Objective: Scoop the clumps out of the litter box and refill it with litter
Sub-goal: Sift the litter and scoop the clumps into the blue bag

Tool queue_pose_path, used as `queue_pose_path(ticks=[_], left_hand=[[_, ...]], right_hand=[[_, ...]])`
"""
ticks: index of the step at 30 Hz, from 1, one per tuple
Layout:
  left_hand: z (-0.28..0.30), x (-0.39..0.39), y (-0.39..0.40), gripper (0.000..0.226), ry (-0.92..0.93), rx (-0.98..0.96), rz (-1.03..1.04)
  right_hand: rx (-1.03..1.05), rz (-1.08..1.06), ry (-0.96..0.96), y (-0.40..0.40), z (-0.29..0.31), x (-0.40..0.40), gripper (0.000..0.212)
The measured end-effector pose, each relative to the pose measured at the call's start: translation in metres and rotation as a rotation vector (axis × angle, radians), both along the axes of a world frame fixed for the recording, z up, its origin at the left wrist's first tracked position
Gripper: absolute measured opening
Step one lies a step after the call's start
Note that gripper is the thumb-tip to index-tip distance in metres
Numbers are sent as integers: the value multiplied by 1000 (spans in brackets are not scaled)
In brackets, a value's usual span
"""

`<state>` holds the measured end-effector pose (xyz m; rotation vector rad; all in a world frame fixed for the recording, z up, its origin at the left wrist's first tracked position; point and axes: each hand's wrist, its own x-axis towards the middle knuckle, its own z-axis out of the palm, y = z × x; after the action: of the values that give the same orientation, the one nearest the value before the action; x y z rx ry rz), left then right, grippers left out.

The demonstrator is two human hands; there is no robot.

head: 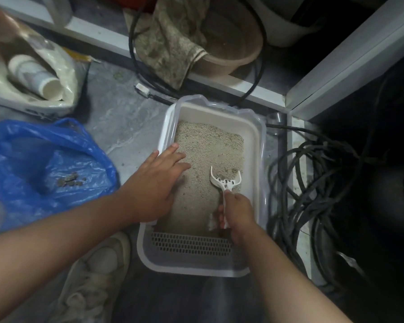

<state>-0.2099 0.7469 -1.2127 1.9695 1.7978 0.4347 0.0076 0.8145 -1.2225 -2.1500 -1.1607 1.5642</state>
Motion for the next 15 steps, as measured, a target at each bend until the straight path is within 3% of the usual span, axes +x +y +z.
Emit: queue_pose_path(ticks=[9, 15], left_hand=[[0, -1, -1, 80, 12, -17, 13], [-4, -2, -1, 78, 19, -19, 5]], right_hand=[[-27, -18, 64, 5, -16, -3, 31], [-244, -151, 255, 15, -11, -5, 23]])
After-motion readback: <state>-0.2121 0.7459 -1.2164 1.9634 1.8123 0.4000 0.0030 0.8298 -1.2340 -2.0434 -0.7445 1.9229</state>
